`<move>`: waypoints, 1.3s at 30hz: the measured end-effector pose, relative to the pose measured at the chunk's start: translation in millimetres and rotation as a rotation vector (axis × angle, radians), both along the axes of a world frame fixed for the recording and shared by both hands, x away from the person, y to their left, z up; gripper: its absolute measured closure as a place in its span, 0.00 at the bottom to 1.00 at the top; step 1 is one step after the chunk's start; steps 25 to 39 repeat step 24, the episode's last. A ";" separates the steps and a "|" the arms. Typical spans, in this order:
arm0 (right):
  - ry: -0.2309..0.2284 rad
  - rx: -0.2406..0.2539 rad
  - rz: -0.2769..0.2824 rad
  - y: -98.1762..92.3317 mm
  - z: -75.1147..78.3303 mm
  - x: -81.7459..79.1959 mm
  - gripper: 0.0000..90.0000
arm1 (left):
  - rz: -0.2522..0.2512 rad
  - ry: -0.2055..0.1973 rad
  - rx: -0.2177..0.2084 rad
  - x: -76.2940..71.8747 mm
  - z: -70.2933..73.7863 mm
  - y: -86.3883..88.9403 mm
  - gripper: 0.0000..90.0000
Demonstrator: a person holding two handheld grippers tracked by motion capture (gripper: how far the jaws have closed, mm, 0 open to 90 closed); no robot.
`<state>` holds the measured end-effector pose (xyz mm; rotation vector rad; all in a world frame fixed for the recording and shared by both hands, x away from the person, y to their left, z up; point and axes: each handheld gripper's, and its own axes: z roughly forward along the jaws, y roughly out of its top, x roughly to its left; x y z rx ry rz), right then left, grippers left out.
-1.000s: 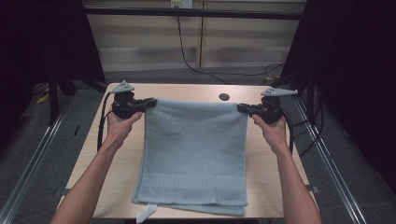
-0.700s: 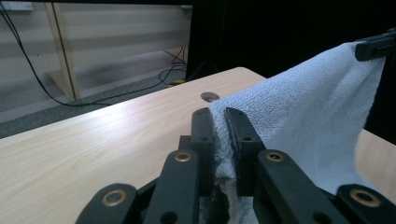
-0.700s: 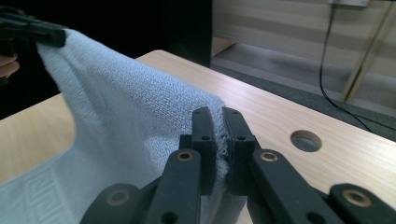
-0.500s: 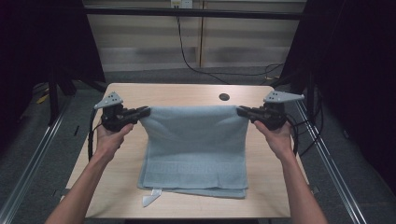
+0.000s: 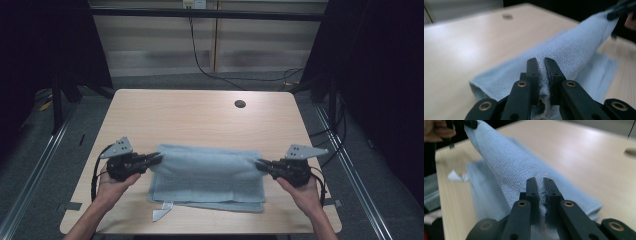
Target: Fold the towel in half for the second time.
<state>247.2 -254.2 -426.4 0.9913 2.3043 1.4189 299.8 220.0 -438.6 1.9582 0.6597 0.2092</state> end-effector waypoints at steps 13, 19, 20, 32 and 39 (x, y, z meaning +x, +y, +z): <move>0.035 0.114 -0.083 -14.4 -21.0 -31.6 0.61 | 0.096 0.054 -0.110 -24.6 -22.1 29.8 0.58; 0.049 0.076 -0.198 -21.4 -39.2 -29.0 0.54 | 0.182 0.114 -0.012 -12.9 -42.7 41.3 0.40; 0.049 0.077 -0.202 -22.8 -40.6 -28.8 0.53 | 0.195 0.115 -0.015 -12.8 -42.8 43.6 0.39; 0.051 0.056 -0.247 -27.5 -45.5 -28.3 0.47 | 0.184 0.117 -0.017 -14.9 -41.5 44.0 0.32; 0.051 0.056 -0.247 -27.5 -45.5 -28.3 0.47 | 0.184 0.117 -0.017 -14.9 -41.5 44.0 0.32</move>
